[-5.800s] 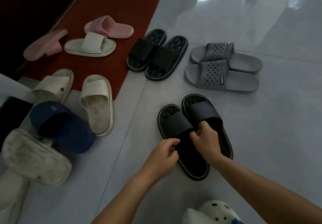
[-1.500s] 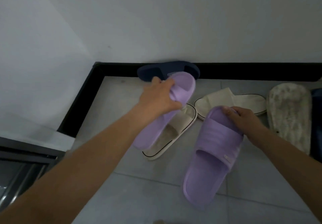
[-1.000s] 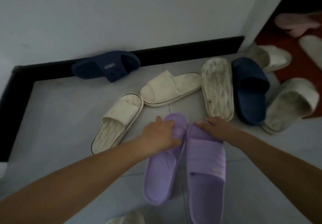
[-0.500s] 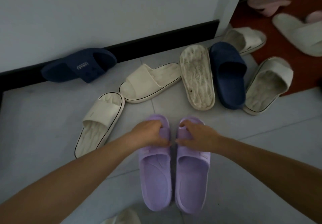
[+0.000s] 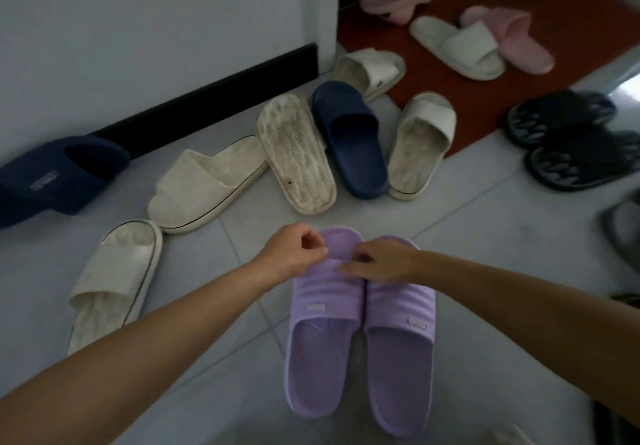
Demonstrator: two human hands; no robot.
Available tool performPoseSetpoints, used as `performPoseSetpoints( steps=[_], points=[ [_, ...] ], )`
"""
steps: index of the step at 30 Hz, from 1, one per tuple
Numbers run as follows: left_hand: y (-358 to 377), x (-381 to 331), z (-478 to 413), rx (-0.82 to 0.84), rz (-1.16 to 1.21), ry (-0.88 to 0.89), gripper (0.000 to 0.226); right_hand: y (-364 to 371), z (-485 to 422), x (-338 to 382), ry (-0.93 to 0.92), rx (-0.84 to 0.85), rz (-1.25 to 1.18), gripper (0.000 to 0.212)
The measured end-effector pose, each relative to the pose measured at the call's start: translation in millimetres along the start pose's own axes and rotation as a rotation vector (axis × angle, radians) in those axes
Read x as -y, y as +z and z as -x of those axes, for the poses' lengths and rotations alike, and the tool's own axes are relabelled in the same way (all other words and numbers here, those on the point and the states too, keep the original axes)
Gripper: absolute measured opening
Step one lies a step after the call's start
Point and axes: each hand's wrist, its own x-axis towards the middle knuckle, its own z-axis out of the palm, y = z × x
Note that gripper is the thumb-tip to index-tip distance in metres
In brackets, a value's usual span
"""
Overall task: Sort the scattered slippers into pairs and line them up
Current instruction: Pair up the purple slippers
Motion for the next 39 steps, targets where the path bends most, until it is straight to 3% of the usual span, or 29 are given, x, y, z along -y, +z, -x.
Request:
performPoseSetpoints(
  steps=[3, 7, 14, 18, 21, 25, 28, 31, 33, 39],
  points=[
    [28, -27, -10, 0.034, 0.08, 0.074, 0.012, -17, 20, -38, 0.142, -0.103, -0.002, 0.049],
    [63, -61, -26, 0.169, -0.035, 0.157, 0.036, -32, 51, -90, 0.251, -0.195, -0.075, 0.05],
    [108, -117, -50, 0.449, -0.149, 0.027, 0.054, -70, 92, -165, 0.372, -0.144, -0.274, 0.054],
    [147, -157, -68, 0.458, -0.124, 0.044, 0.039, -80, 106, -203, 0.516, -0.231, -0.3, 0.065],
    [185, -182, -78, 0.465, -0.075, 0.042, 0.044, -81, 122, -234, 0.628, -0.303, -0.34, 0.069],
    [214, -185, -84, 0.472, -0.059, 0.03, 0.048, -74, 126, -252, 0.72, -0.34, -0.274, 0.064],
    [207, -173, -89, 0.45, -0.096, 0.049, 0.046, -73, 114, -236, 0.763, -0.495, -0.178, 0.056],
    [178, -161, -96, 0.399, -0.199, 0.062, 0.061, -80, 92, -211, 0.645, -0.683, 0.046, 0.058],
    [149, -153, -100, 0.352, -0.227, 0.052, 0.066, -85, 77, -185, 0.504, -0.743, 0.055, 0.058],
    [58, -107, -81, 0.137, -0.182, 0.052, 0.064, -79, 38, -95, 0.141, -0.676, -0.024, 0.052]
  ],
)
